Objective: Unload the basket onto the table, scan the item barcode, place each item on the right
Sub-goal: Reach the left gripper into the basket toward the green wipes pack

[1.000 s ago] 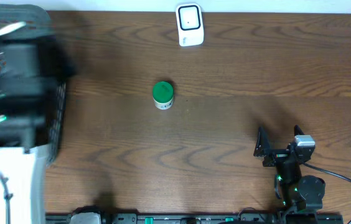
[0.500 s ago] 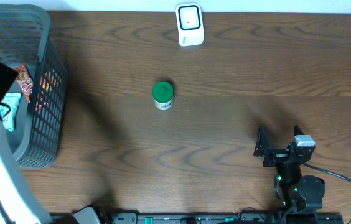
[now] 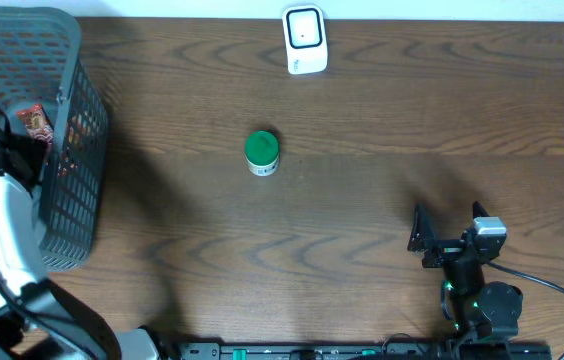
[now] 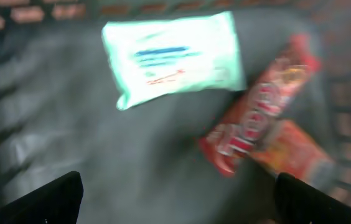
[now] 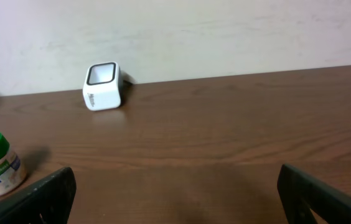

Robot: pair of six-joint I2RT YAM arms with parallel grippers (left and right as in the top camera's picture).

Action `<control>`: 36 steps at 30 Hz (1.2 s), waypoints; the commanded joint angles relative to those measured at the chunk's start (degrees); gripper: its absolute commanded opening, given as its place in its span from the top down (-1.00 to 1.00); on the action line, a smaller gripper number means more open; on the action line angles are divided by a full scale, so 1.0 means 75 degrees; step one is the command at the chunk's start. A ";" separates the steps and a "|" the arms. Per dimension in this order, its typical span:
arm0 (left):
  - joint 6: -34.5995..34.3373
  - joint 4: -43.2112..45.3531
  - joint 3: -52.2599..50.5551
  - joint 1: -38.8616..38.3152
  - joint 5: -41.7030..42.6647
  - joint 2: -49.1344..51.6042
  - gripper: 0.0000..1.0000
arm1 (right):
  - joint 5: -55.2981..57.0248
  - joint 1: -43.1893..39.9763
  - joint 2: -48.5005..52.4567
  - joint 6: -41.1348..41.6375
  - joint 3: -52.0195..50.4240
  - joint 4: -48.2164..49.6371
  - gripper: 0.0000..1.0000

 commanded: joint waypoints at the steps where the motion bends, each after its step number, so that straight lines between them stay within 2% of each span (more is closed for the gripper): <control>1: -0.0612 0.0134 -0.0251 0.0300 -0.0146 0.0414 -0.95 | 0.0012 0.0082 -0.0009 -0.0079 -0.0006 -0.0029 -0.98; 11: -0.0615 0.0425 -0.0259 0.0510 -0.0152 0.1422 -0.96 | 0.0012 0.0082 -0.0009 -0.0079 -0.0006 -0.0029 -0.98; 26: -0.0868 0.0947 -0.0259 0.0851 -0.0160 0.1647 -0.96 | 0.0012 0.0082 -0.0009 -0.0079 -0.0006 -0.0029 -0.98; 36: -0.0828 0.1714 -0.0259 0.0933 -0.0157 0.2209 -0.96 | 0.0012 0.0082 -0.0009 -0.0079 -0.0006 -0.0029 -0.99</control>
